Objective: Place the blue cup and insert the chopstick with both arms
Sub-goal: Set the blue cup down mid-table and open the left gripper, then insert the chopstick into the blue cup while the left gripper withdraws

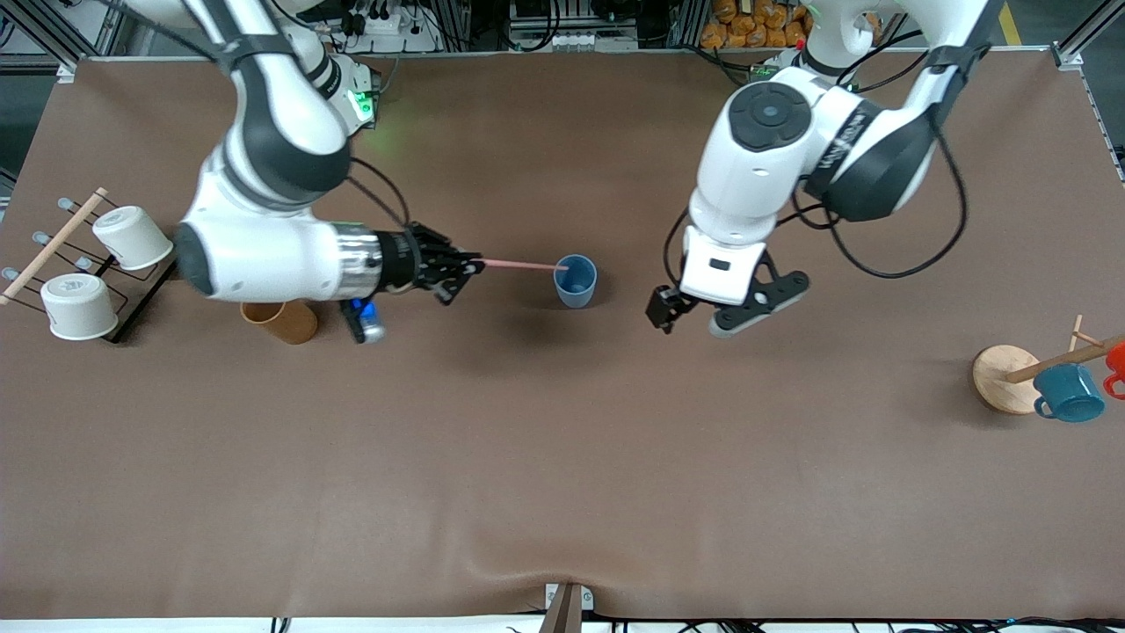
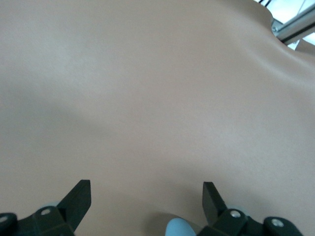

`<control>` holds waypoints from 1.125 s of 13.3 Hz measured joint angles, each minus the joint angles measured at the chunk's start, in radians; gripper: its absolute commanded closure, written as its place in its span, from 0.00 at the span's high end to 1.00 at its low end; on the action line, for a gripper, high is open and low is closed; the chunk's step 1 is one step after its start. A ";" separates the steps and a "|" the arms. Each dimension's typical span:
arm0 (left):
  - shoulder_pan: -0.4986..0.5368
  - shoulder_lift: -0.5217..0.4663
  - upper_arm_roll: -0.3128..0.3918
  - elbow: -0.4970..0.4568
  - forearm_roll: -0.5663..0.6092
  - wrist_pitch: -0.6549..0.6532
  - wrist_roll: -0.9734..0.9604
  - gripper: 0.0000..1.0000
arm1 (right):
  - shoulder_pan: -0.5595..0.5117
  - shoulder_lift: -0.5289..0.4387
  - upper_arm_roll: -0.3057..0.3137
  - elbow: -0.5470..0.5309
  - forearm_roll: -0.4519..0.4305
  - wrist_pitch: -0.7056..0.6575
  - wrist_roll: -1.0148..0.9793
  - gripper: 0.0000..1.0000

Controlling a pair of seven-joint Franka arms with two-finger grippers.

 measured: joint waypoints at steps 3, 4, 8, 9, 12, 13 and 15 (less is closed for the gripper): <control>0.063 -0.020 0.000 0.016 -0.053 -0.036 0.126 1.00 | 0.024 0.000 0.000 -0.046 0.000 0.052 0.001 0.00; 0.087 -0.029 0.000 0.018 -0.060 -0.049 0.170 1.00 | 0.037 0.000 0.000 -0.062 0.000 0.076 0.001 0.00; 0.158 -0.066 0.000 0.058 -0.093 -0.150 0.333 1.00 | 0.069 0.000 0.000 -0.094 -0.001 0.125 0.001 0.00; 0.174 -0.071 0.000 0.079 -0.111 -0.185 0.372 1.00 | 0.069 -0.001 -0.001 -0.095 -0.002 0.125 0.001 0.00; 0.239 -0.085 0.001 0.123 -0.154 -0.258 0.505 1.00 | 0.069 -0.001 -0.001 -0.103 -0.009 0.127 0.001 0.88; 0.262 -0.092 0.004 0.129 -0.175 -0.269 0.561 1.00 | 0.069 -0.001 -0.001 -0.105 -0.010 0.128 0.001 1.00; 0.272 -0.116 0.043 0.135 -0.198 -0.303 0.652 1.00 | 0.070 -0.001 -0.001 -0.112 -0.011 0.129 0.004 1.00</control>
